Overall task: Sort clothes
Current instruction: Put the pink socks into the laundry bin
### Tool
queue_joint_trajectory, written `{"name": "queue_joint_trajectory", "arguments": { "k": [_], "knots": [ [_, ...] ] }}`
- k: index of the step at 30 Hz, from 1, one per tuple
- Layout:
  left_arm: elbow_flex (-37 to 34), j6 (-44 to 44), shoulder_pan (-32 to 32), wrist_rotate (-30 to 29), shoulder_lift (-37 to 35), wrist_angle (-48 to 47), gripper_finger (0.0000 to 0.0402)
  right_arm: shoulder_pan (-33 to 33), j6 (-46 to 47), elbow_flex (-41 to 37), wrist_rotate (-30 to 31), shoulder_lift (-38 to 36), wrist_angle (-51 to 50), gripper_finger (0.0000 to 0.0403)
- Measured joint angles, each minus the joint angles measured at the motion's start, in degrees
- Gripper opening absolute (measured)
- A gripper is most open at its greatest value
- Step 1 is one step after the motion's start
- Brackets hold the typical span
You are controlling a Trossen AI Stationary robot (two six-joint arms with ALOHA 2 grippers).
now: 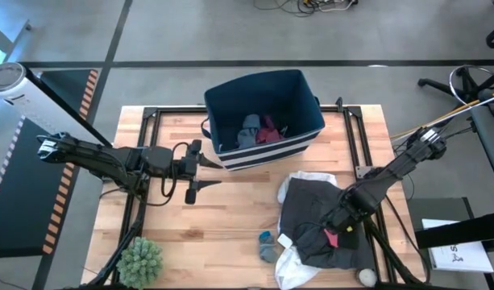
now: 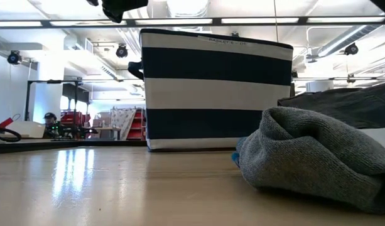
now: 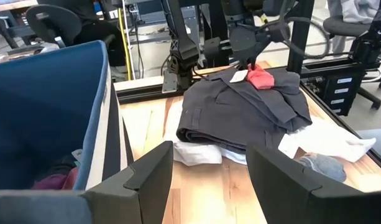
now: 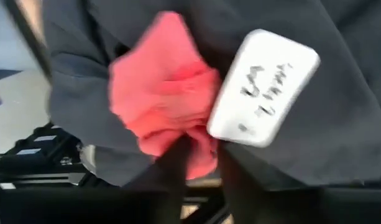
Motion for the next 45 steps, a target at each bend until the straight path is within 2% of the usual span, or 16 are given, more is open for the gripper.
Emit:
{"name": "queue_joint_trajectory", "arguments": {
  "k": [2, 6, 12, 16, 25, 30, 34, 37, 45],
  "knots": [
    [0.0, 0.09, 0.0, 0.0, 0.0, 0.39, 0.0192, -0.08, -1.39, 0.0, 0.14, -0.12, 1.94, 0.0011],
    [0.0, 0.38, 0.0, 0.02, -0.07, 0.95, 0.0192, -0.75, -2.69, 0.02, 0.67, -0.34, 3.95, 0.0009],
    [0.0, 0.48, 0.0, 0.04, 0.0, 0.92, 0.0192, -2.19, -6.37, 4.19, 6.23, -0.66, 4.24, 0.0002],
    [0.0, 1.27, 0.02, 0.84, 0.0, 1.0, 0.0192, -4.25, -12.26, 9.11, 14.91, -0.53, 4.42, 0.0001],
    [0.0, 4.85, -0.35, 8.18, 1.51, 3.89, 0.0192, -12.13, -26.65, 20.74, 40.5, -0.51, 4.98, 0.0],
    [0.0, 5.05, -0.35, 8.26, 4.44, 3.98, 0.0192, -18.22, -38.74, 26.12, 46.92, -0.49, 11.37, 0.0],
    [0.0, 5.44, -0.33, 8.26, 7.03, 5.69, 0.0192, -25.29, -50.59, 29.01, 47.19, -0.49, 18.42, 0.0],
    [0.0, 5.49, -0.33, 8.25, 8.86, 7.11, 0.0192, -31.86, -56.69, 30.36, 44.84, -0.49, 23.03, 0.0],
    [0.0, 6.34, -0.33, 8.26, 12.99, 9.1, 0.0192, -48.73, -60.05, 30.73, 33.9, 0.15, 27.26, 0.0]
  ]
}}
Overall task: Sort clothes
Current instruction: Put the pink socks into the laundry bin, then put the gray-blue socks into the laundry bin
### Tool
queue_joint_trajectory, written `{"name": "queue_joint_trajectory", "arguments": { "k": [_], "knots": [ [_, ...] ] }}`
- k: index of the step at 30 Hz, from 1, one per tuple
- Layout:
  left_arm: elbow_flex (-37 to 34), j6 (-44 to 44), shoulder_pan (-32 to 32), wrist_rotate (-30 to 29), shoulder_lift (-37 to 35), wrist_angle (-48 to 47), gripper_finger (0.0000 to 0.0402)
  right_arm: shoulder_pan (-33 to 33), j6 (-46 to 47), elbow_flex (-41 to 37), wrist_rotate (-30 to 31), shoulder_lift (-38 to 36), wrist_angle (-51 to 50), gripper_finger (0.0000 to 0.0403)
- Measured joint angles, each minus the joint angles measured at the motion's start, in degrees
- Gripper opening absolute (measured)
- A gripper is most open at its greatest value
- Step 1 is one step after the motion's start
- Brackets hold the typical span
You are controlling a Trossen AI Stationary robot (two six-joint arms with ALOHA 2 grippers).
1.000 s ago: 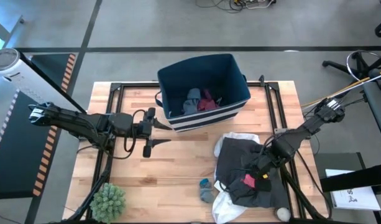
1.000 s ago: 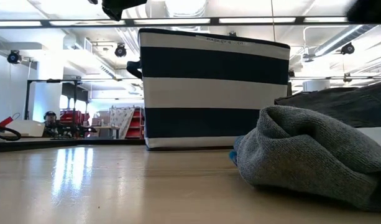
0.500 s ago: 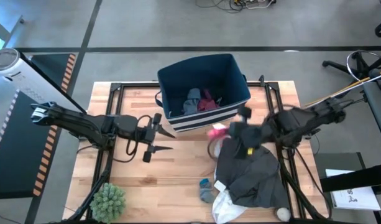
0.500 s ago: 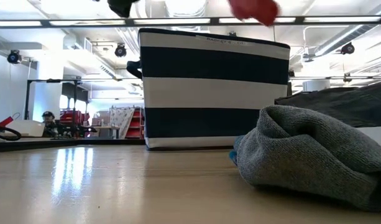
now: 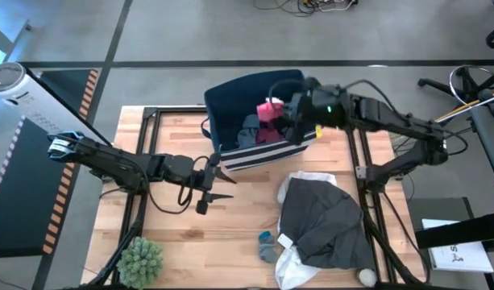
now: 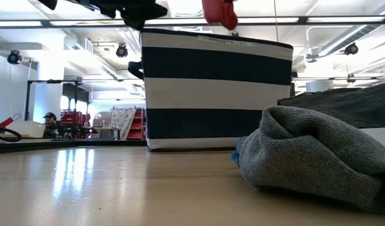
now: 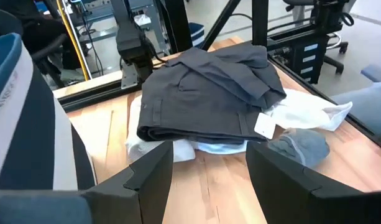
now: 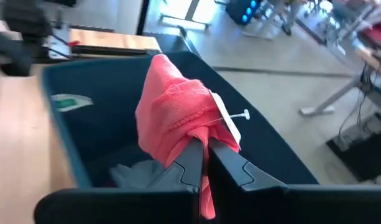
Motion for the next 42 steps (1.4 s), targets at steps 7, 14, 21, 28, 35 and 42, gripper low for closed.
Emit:
{"name": "queue_joint_trajectory", "arguments": {
  "k": [7, 14, 21, 28, 35, 42],
  "knots": [
    [0.0, 0.2, 0.0, 0.02, 2.95, 1.63, 0.0192, -5.94, 1.96, 0.0, -1.15, 2.73, 0.21, 0.0041],
    [0.0, 0.04, -0.15, 0.09, 5.24, 3.4, 0.0192, -6.67, 3.18, 0.0, -0.88, 6.26, 0.87, 0.015],
    [0.01, 0.0, -1.2, 0.12, 6.52, 4.25, 0.0192, -5.48, 0.11, -0.46, -2.31, 6.26, -3.99, 0.0106],
    [1.84, 0.17, -2.96, 0.13, 6.82, 3.64, 0.0192, 0.54, 2.6, -2.42, -2.18, 0.38, -7.41, 0.0006],
    [2.01, 0.2, -3.02, 0.11, 6.85, 3.6, 0.0192, 6.92, 5.36, -16.77, -2.18, -7.89, 2.33, 0.0],
    [1.92, 0.2, -3.17, 6.46, 10.24, 4.44, 0.0175, 11.63, 9.43, -34.71, -0.2, -16.9, 18.44, 0.0]
  ]
}}
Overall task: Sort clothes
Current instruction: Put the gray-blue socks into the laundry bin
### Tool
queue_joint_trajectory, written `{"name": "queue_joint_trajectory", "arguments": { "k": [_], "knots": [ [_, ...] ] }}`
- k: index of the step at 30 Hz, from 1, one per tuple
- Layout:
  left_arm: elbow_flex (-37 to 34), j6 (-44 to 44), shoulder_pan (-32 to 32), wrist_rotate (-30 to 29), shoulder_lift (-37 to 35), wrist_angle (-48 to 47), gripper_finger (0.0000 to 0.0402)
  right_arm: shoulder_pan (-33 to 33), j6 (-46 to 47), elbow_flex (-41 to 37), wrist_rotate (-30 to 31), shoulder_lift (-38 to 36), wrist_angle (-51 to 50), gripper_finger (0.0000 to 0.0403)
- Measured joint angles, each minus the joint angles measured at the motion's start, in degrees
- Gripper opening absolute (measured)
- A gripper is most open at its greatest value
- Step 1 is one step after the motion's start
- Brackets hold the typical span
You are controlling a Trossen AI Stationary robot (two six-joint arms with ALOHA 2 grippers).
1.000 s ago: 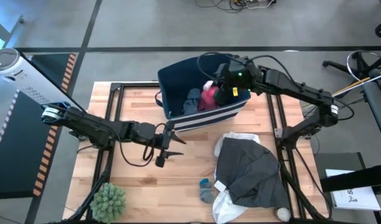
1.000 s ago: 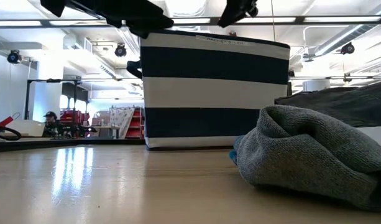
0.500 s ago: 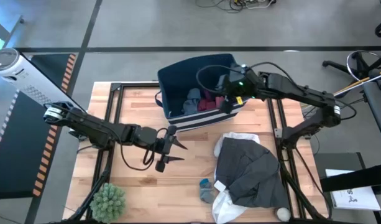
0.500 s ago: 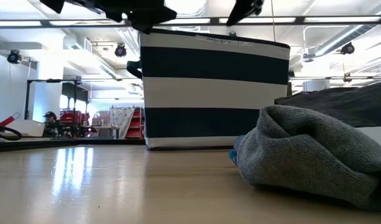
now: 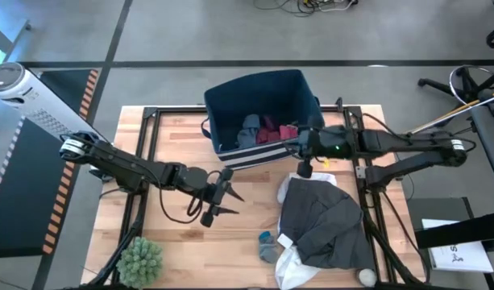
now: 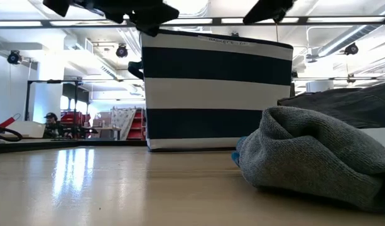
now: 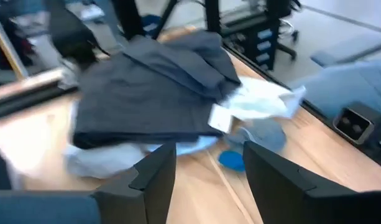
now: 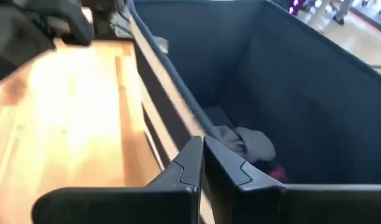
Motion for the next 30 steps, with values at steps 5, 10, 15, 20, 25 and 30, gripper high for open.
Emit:
{"name": "queue_joint_trajectory", "arguments": {
  "k": [5, 10, 15, 20, 25, 30],
  "knots": [
    [3.01, 0.02, -0.35, 2.73, 6.02, -0.39, 0.0155, 2.71, 3.21, -7.17, 1.84, -4.78, 5.25, 0.0],
    [11.21, 4.02, -0.68, 7.57, 14.37, -5.2, 0.0152, 4.92, 4.88, -9.81, 5.63, -7.73, 5.34, 0.0],
    [19.18, 10.32, -0.96, 10.76, 22.94, -10.88, 0.0166, 5.57, 4.95, -9.9, 5.76, -8.83, 5.47, 0.0],
    [25.51, 13.05, -1.43, 13.65, 28.97, -13.16, 0.0194, 5.57, 5.06, -9.9, 5.76, -9.17, 5.31, 0.0],
    [29.25, 13.65, -3.08, 13.2, 34.05, -15.05, 0.0223, 5.57, 5.1, -9.9, 5.65, -9.18, 4.92, 0.0],
    [31.87, 12.12, -5.45, 10.9, 38.69, -14.37, 0.0239, 5.57, 5.62, -9.9, 5.57, -9.39, 4.74, 0.0]
  ]
}}
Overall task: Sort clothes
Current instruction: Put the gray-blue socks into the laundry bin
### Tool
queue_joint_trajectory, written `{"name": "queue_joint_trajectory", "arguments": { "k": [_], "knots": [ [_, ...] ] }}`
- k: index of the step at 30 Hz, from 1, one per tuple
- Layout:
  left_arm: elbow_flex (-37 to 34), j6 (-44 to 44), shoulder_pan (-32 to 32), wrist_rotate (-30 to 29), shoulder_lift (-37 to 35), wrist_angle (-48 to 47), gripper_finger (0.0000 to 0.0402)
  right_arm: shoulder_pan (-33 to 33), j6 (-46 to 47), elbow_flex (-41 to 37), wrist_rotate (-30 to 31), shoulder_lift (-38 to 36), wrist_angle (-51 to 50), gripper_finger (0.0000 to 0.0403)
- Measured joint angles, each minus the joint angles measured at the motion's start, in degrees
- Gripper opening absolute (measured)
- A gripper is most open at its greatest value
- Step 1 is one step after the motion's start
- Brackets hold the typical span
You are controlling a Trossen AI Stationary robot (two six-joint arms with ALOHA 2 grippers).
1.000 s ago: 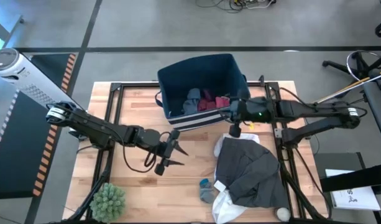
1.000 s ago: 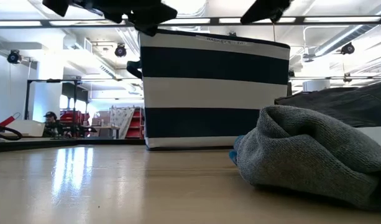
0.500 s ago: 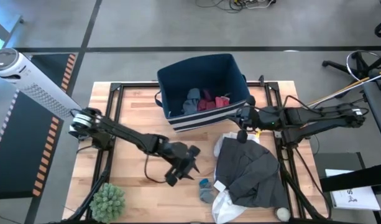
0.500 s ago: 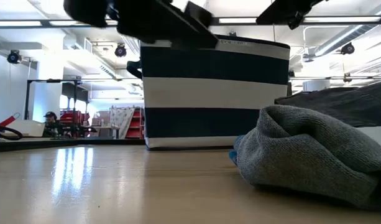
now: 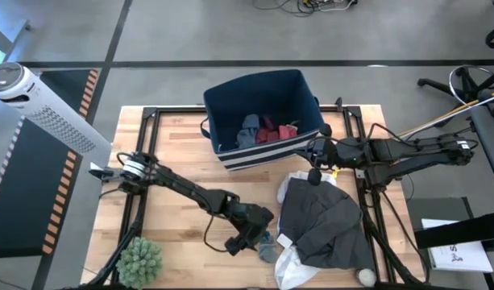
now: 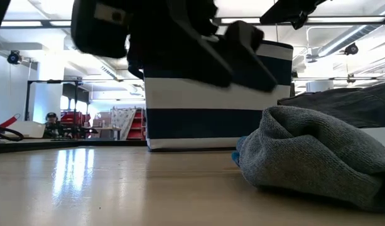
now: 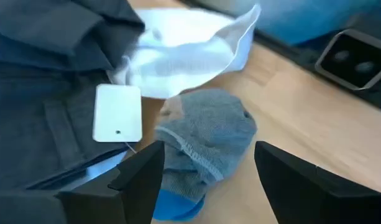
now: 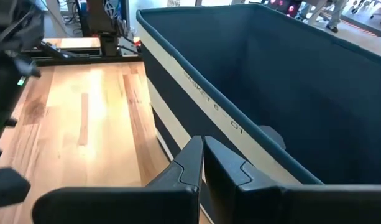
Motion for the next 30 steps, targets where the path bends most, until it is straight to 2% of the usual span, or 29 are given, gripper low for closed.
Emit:
{"name": "queue_joint_trajectory", "arguments": {
  "k": [4, 10, 17, 21, 25, 30],
  "knots": [
    [3.15, -0.14, -3.07, -6.05, 3.29, 0.24, 0.0238, 0.0, 0.07, 0.0, 0.0, -0.07, -0.21, 0.0],
    [10.13, -1.81, -6.35, -9.74, 8.72, -0.84, 0.023, 0.13, 1.79, 0.0, -0.04, -0.09, -0.61, 0.0],
    [17.46, -3.01, -6.87, -16.21, 15.3, -5.45, 0.0218, 1.43, 2.5, 0.0, -0.04, -0.07, -0.86, 0.0],
    [18.97, -3.97, -6.81, -19.35, 16.53, -6.75, 0.0202, 2.64, 2.89, 0.0, -0.04, -0.07, -0.91, 0.0],
    [18.93, -6.69, -6.87, -22.98, 16.13, -8.72, 0.0162, 3.77, 2.87, 0.0, -0.04, -0.07, -1.12, 0.0],
    [18.71, -8.13, -6.76, -27.91, 14.18, -14.52, 0.0068, 4.77, 2.87, 0.0, -0.02, -0.05, -1.13, 0.0]
  ]
}}
